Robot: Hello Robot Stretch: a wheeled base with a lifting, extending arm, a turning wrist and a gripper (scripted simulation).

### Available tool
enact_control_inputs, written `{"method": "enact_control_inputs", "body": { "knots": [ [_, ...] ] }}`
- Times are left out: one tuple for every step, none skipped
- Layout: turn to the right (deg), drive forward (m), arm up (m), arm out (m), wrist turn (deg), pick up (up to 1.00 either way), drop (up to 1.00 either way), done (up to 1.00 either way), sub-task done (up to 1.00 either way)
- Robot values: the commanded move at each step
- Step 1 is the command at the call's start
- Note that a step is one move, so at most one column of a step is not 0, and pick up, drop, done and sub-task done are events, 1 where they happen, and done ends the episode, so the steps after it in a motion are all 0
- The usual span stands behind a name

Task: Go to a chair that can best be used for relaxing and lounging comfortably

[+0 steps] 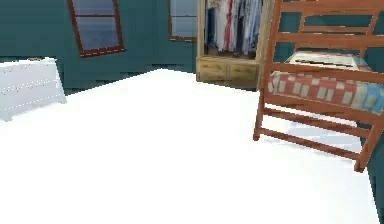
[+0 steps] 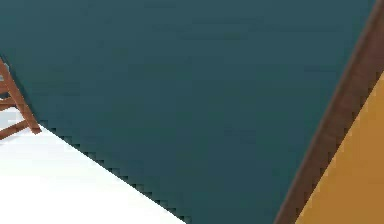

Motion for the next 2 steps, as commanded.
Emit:
{"method": "enact_control_inputs", "body": {
  "knots": [
    [-18.0, 0.00, 0.00, 0.00, 0.0, 0.00, 0.00, 0.00, 0.00],
    [0.0, 0.35, 0.00, 0.00, 0.0, 0.00, 0.00, 0.00, 0.00]
  ]
}}
